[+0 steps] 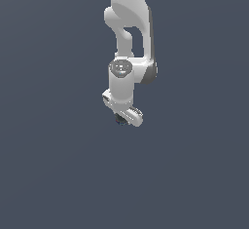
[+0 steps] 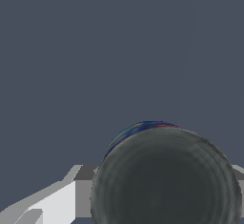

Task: Pick up the object and move it to a goal position.

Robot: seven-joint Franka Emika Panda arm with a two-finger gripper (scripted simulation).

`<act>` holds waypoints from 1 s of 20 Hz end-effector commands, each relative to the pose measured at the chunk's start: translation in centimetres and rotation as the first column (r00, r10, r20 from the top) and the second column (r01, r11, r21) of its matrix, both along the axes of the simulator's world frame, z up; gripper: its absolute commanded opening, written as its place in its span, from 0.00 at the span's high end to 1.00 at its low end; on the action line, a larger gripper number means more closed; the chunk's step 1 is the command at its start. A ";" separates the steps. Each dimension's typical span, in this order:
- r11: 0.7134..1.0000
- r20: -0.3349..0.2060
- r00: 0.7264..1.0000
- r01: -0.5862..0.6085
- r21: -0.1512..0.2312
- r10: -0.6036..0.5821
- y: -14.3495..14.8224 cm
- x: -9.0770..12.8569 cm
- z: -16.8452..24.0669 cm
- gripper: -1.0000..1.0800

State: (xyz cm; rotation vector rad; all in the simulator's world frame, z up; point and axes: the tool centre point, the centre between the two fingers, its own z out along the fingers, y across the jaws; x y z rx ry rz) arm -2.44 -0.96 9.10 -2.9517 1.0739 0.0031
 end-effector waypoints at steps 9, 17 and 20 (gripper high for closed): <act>1.000 0.002 1.000 0.000 -0.001 0.000 5.8 -5.2 7.3 1.00; 1.000 0.002 1.000 0.000 -0.003 0.000 9.4 -8.3 11.9 1.00; 1.000 0.002 1.000 0.000 -0.003 0.000 10.4 -9.0 13.1 1.00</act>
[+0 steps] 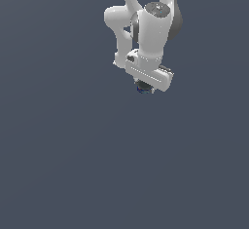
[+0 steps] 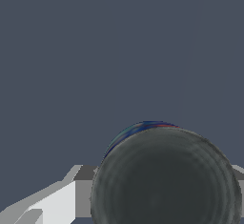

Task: Pick up the object and move it to a goal position.

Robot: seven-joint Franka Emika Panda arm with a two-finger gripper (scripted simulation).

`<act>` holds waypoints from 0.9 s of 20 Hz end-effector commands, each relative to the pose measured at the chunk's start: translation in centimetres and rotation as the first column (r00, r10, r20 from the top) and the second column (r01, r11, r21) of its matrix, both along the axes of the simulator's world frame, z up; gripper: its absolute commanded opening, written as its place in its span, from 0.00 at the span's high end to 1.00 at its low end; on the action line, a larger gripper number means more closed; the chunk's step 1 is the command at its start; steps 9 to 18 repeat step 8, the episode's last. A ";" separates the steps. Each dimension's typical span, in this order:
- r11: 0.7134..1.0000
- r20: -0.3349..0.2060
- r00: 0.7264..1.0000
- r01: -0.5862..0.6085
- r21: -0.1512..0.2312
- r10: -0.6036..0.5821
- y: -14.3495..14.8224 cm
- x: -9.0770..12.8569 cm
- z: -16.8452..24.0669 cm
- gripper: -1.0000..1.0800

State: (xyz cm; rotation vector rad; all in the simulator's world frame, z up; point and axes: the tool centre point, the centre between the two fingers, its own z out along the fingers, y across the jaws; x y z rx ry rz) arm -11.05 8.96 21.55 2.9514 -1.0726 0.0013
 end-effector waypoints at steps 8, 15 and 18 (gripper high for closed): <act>1.000 0.000 1.000 0.001 0.000 -0.001 1.6 -1.2 2.1 1.00; 1.000 0.000 1.000 0.001 0.000 -0.001 1.6 -1.2 2.1 1.00; 1.000 0.000 1.000 0.001 0.000 -0.001 1.6 -1.2 2.1 1.00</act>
